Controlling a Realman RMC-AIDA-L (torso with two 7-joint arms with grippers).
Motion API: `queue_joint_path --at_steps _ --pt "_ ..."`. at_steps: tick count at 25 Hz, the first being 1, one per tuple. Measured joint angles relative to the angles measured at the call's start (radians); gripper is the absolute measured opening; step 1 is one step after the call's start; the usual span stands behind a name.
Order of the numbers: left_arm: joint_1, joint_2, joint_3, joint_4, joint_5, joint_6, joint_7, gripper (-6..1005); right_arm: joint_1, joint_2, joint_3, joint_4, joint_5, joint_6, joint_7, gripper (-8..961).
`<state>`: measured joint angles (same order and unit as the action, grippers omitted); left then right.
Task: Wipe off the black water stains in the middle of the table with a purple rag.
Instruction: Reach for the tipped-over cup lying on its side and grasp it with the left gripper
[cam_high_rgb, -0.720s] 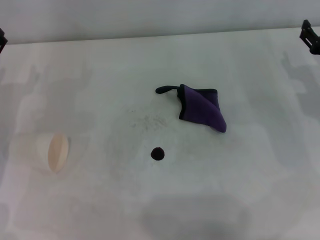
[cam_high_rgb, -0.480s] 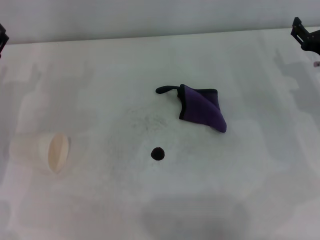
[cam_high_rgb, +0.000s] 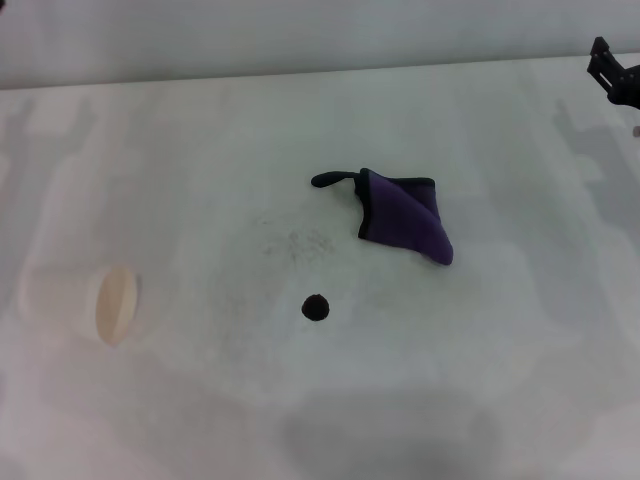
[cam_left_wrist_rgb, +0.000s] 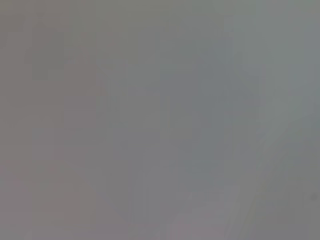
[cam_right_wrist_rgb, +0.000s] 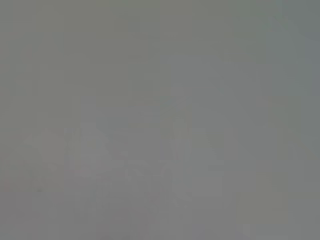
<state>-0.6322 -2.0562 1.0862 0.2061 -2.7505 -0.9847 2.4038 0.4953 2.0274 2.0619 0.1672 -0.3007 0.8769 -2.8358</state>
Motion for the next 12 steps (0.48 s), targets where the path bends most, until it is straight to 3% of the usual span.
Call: queue_joint_path --at_steps 4,6,7,12 --pt "0.016 0.021 0.0 0.066 0.094 0.0 -0.141 878 -0.004 0.001 0.001 0.0 0.002 0.03 0.0 836" --pt "0.023 0.063 0.0 0.123 0.255 0.002 -0.356 878 -0.004 0.001 0.001 0.0 0.002 0.036 0.0 836" --pt "0.023 0.067 0.0 0.127 0.275 0.002 -0.379 878 -0.003 0.001 0.001 0.0 0.002 0.041 0.0 836" --pt "0.027 0.136 -0.001 0.235 0.605 -0.005 -0.679 877 -0.003 0.001 -0.001 0.0 0.002 0.067 0.001 835"
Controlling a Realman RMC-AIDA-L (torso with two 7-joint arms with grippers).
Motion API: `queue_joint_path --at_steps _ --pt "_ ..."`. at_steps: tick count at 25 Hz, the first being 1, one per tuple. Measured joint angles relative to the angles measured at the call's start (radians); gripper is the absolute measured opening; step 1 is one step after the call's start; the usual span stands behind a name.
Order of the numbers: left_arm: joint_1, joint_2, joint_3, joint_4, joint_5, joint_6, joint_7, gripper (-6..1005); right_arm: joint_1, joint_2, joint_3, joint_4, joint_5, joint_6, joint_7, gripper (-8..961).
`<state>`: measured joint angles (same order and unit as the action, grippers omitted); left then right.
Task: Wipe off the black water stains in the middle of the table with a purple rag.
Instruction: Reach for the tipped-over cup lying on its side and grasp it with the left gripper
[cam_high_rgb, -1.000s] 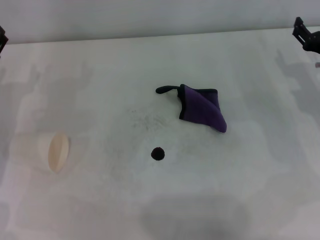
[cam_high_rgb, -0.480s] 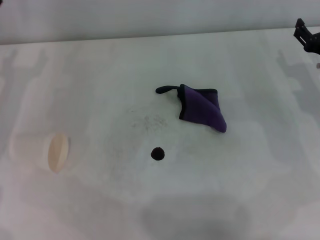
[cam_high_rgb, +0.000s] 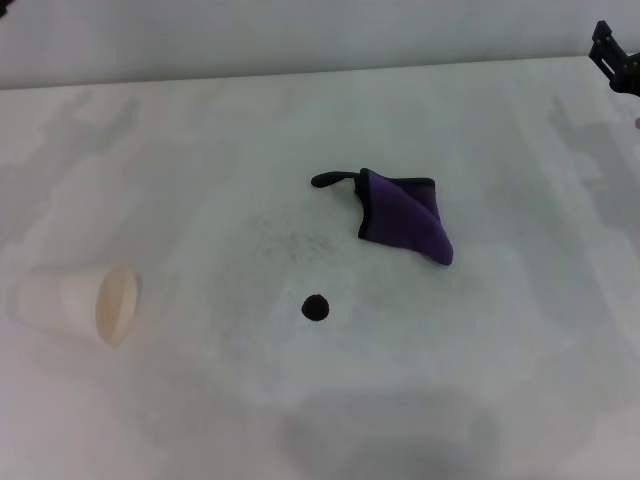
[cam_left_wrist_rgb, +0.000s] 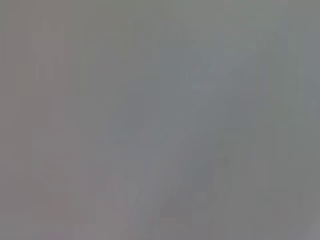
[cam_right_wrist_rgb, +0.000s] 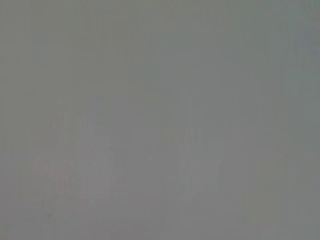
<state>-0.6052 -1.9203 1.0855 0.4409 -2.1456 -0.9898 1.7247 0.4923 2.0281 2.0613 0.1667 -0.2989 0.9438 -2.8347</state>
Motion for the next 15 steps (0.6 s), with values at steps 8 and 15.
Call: queue_joint_path --at_steps 8,15 --pt "0.0 0.095 -0.009 0.179 0.449 -0.115 -0.339 876 -0.003 0.0 -0.003 0.0 0.0 0.008 0.0 833" --pt "-0.009 0.149 -0.083 0.246 0.658 -0.277 -0.384 876 -0.002 0.0 -0.006 0.0 0.0 0.008 0.0 832"
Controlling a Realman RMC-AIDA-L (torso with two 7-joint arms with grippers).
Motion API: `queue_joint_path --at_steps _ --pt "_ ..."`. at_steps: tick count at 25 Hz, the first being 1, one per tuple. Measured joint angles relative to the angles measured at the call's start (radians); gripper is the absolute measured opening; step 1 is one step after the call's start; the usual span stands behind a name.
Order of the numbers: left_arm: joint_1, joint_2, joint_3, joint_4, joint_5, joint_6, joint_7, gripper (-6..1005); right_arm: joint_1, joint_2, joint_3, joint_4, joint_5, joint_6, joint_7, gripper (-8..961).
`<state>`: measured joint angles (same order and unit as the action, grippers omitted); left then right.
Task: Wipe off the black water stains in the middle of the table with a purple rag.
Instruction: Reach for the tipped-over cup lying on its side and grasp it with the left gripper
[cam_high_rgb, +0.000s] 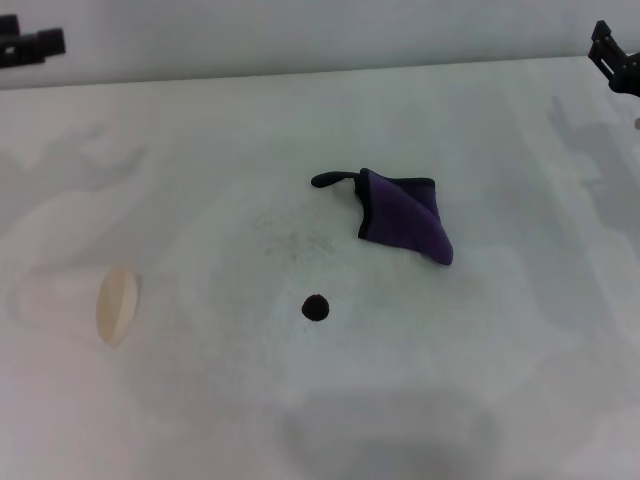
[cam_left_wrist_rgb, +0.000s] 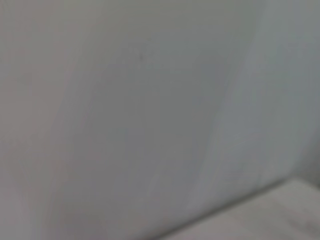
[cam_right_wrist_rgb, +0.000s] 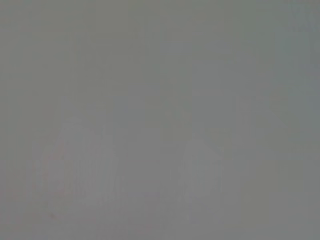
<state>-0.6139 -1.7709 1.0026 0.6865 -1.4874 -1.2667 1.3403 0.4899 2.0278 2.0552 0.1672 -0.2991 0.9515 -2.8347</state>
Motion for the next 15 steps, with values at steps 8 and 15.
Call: queue_joint_path --at_steps 8,15 --pt "-0.022 0.006 -0.042 0.09 0.27 -0.161 0.029 876 0.005 0.0 -0.001 0.0 -0.001 -0.002 0.025 832" --pt "-0.047 0.003 -0.043 0.175 0.367 -0.248 0.083 876 0.007 0.0 -0.001 -0.001 -0.003 -0.002 0.028 831"
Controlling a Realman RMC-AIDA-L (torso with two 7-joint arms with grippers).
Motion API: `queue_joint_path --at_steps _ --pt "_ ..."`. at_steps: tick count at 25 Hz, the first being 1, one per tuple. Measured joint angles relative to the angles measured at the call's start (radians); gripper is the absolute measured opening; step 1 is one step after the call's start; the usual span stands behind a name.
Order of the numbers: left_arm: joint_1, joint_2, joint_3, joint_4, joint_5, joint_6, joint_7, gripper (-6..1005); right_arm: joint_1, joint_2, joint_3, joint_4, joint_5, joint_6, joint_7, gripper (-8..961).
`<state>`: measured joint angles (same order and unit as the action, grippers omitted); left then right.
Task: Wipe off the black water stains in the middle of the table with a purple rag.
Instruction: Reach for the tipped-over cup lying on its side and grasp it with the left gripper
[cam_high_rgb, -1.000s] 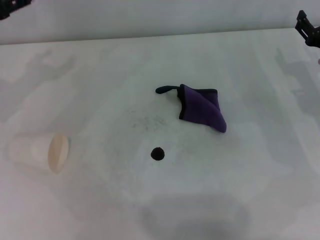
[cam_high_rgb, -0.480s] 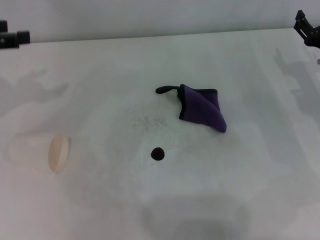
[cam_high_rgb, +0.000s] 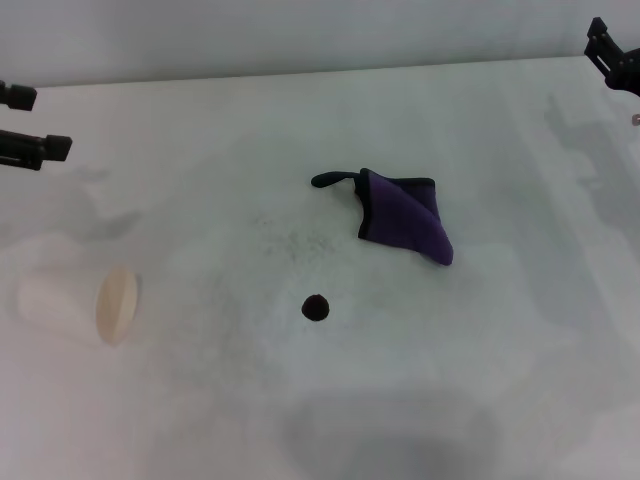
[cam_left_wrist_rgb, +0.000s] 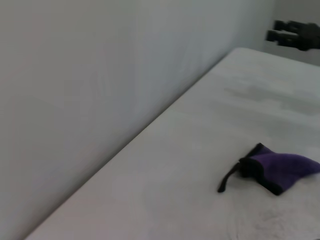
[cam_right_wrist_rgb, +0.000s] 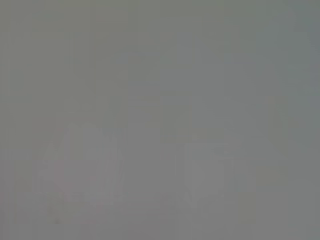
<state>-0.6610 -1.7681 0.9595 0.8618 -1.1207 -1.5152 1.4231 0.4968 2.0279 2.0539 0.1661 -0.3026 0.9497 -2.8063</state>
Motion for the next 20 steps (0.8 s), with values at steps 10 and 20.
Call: queue_joint_path --at_steps 10,20 --pt "-0.083 -0.059 0.007 0.121 0.228 -0.135 0.037 876 -0.008 0.0 -0.002 -0.008 -0.004 0.002 0.033 831" --pt "-0.122 -0.136 0.011 0.231 0.417 -0.214 0.068 876 -0.005 0.0 -0.002 -0.008 0.001 -0.005 0.051 831"
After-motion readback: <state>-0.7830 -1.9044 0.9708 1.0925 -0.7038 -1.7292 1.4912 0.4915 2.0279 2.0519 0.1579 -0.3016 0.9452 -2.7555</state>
